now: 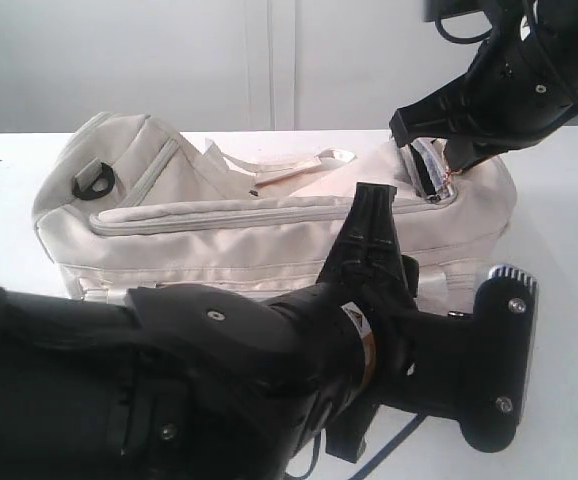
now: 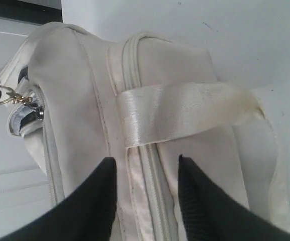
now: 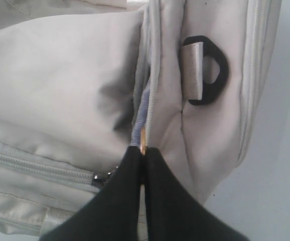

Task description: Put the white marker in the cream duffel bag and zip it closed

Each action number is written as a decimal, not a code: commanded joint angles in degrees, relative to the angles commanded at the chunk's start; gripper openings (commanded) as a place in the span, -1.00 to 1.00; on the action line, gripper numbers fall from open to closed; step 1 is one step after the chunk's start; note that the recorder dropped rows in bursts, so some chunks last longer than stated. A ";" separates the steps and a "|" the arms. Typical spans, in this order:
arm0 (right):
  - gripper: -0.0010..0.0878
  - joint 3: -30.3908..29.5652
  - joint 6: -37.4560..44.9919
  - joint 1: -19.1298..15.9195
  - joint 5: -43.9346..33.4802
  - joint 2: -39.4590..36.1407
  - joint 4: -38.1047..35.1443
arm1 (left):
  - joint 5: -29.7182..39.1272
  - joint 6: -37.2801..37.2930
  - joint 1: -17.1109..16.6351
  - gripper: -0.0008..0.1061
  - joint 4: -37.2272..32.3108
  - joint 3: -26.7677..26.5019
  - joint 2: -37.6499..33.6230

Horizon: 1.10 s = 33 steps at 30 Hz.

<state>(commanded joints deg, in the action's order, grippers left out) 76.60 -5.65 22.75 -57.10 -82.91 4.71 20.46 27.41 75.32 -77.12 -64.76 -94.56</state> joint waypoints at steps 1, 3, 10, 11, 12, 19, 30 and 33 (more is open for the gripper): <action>-0.98 0.00 0.00 0.00 0.00 0.00 0.00 | -0.91 1.32 -0.90 -0.10 -0.72 0.00 -0.11; -0.98 0.00 0.00 0.00 0.00 0.00 0.00 | -3.51 3.49 -2.80 -0.10 -1.60 0.00 -0.38; -0.98 0.00 0.00 0.00 0.00 0.00 0.00 | -8.73 4.14 -6.63 -0.10 -2.62 0.00 -1.14; -0.98 0.00 0.00 0.00 0.00 0.00 0.00 | -9.02 4.14 -6.63 -0.10 -2.62 0.00 -1.42; -0.98 0.00 0.00 0.00 0.00 0.00 0.00 | -9.69 4.14 -6.63 -0.10 -2.62 0.00 -1.51; -0.98 0.00 0.00 0.00 0.00 0.00 0.00 | -13.32 4.30 -6.63 -0.10 -2.62 0.00 -3.02; -0.98 0.00 0.00 0.00 0.00 0.00 0.00 | -10.98 4.30 -6.63 -0.11 -3.68 0.00 -4.30; -0.98 0.00 0.00 0.00 0.00 0.00 0.00 | -8.13 4.09 -6.63 -0.11 -5.89 0.00 -5.13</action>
<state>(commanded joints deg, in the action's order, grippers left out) 76.60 -5.65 22.75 -57.10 -82.91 4.71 12.33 31.50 68.69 -83.01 -64.76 -99.69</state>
